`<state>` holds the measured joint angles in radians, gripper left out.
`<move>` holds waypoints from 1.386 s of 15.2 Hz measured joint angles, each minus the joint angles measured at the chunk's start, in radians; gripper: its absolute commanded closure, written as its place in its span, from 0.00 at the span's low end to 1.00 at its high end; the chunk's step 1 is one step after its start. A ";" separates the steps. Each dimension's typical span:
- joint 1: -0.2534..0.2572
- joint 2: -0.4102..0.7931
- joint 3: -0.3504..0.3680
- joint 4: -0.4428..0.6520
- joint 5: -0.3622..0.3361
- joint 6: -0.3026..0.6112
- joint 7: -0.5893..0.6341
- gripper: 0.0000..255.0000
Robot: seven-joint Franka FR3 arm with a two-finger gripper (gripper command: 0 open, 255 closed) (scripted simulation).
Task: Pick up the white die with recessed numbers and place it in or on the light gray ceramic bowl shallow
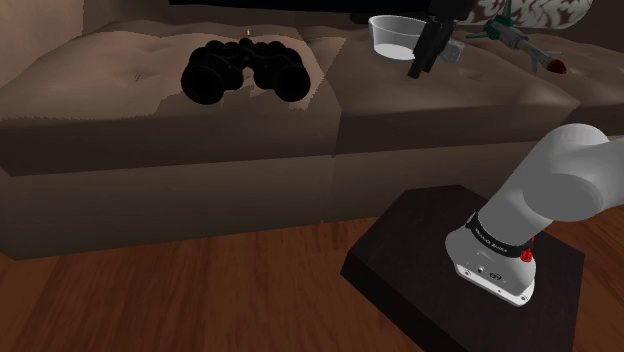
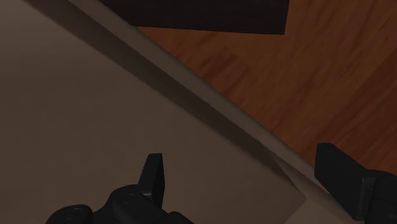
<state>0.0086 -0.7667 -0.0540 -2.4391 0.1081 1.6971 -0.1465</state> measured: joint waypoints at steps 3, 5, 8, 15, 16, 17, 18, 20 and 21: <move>-0.013 0.012 -0.020 0.012 -0.019 -0.002 -0.018 0.00; -0.031 0.038 -0.050 0.027 -0.046 0.007 -0.047 0.00; -0.061 0.073 -0.099 0.051 -0.089 0.018 -0.093 0.00; -0.122 0.181 -0.221 0.140 -0.176 0.044 -0.210 0.00; -0.129 0.201 -0.238 0.161 -0.185 0.045 -0.227 0.00; -0.134 0.225 -0.254 0.186 -0.192 0.048 -0.243 0.00; -0.139 0.245 -0.268 0.202 -0.198 0.054 -0.255 0.00; -0.152 0.284 -0.304 0.231 -0.213 0.069 -0.290 0.00; -0.157 0.306 -0.321 0.251 -0.217 0.074 -0.307 0.00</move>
<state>-0.1486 -0.4609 -0.3754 -2.1883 -0.1092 1.7713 -0.4536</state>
